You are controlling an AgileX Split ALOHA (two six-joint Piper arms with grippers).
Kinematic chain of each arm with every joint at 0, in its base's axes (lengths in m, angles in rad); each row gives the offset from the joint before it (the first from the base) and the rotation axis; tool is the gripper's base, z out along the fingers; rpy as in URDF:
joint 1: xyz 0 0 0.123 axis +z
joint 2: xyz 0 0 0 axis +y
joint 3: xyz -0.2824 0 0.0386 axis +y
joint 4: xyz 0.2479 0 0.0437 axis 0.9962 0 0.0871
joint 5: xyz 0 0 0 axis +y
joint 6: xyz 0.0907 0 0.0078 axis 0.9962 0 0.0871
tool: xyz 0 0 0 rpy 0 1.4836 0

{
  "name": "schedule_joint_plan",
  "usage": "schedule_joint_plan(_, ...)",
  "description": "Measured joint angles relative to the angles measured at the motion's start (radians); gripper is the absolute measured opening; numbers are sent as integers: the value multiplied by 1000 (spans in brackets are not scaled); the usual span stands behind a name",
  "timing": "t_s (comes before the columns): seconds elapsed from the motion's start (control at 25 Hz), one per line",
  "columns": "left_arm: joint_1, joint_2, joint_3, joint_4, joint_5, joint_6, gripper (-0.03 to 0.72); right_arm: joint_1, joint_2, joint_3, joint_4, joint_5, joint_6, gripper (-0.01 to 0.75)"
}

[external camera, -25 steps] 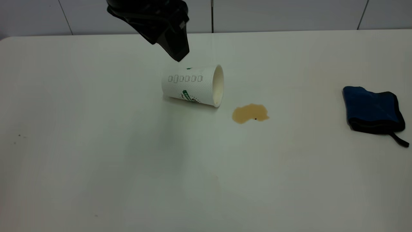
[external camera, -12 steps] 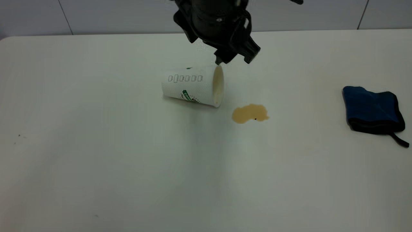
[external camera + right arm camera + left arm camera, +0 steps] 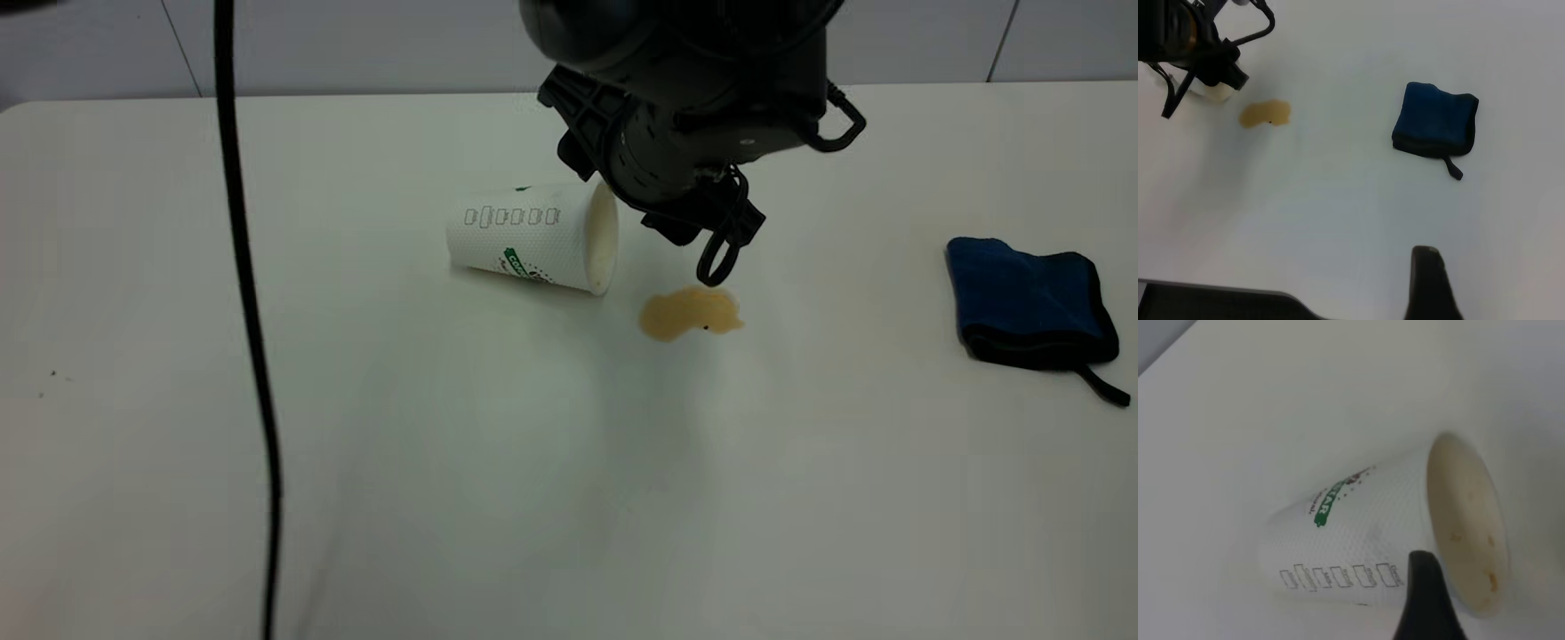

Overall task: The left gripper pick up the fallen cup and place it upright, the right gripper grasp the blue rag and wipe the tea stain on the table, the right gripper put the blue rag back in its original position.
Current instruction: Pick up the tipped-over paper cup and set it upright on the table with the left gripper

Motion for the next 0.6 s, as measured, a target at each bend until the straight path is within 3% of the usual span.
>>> schedule_joint_plan(0.4,-1,12,-2,221,-3,-255,547,0,0,0,0,0,0,533)
schedule_joint_plan(0.6,1,40,-17,247,-8,-290,547,0,0,0,0,0,0,533)
